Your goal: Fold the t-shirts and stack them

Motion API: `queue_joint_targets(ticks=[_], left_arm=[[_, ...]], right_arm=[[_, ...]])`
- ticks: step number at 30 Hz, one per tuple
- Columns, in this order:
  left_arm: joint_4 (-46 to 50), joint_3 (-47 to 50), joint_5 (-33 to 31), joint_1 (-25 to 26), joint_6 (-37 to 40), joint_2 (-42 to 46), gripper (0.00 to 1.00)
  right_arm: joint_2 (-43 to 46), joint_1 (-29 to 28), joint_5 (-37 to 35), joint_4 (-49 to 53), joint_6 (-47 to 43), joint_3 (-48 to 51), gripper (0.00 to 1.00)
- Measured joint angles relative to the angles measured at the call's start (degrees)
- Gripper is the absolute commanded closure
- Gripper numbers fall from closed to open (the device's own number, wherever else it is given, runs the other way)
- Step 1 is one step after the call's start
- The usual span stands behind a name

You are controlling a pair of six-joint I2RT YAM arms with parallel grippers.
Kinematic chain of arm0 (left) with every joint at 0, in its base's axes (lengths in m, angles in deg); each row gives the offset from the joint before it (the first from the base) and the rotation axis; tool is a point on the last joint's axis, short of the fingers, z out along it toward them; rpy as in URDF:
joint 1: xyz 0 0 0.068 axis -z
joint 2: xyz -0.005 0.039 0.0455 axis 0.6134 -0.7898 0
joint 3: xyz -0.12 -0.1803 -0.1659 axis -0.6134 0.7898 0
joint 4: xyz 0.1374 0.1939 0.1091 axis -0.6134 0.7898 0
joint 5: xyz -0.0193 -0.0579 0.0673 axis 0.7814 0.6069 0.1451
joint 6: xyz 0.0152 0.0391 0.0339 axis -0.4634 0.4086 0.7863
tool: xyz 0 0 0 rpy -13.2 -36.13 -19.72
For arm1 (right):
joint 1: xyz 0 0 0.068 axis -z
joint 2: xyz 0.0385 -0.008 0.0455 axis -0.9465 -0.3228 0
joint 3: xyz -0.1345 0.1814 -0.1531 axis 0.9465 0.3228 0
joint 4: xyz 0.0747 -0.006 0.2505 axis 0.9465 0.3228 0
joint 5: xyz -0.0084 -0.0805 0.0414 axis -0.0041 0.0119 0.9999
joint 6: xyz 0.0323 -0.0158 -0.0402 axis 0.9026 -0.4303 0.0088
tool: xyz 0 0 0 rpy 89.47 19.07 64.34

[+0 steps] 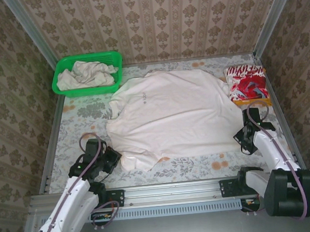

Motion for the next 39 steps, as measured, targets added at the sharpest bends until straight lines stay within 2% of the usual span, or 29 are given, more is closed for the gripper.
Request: queue_joint_targets(ticks=[10, 16, 39], left_arm=[[3.52, -8.07, -0.87, -2.43, 3.04, -0.07, 1.00], [4.15, -11.13, -0.81, -4.31, 4.31, -3.02, 1.00], [-2.58, -31.78, 0.92, -10.73, 17.03, -29.66, 1.00]], right_arm=[[7.15, 0.00, -0.02, 2.08, 0.00, -2.38, 1.00], [6.86, 0.00, 0.02, 2.36, 0.00, -4.79, 1.00], [-14.62, -1.16, 2.27, -5.92, -3.50, -20.57, 1.00]])
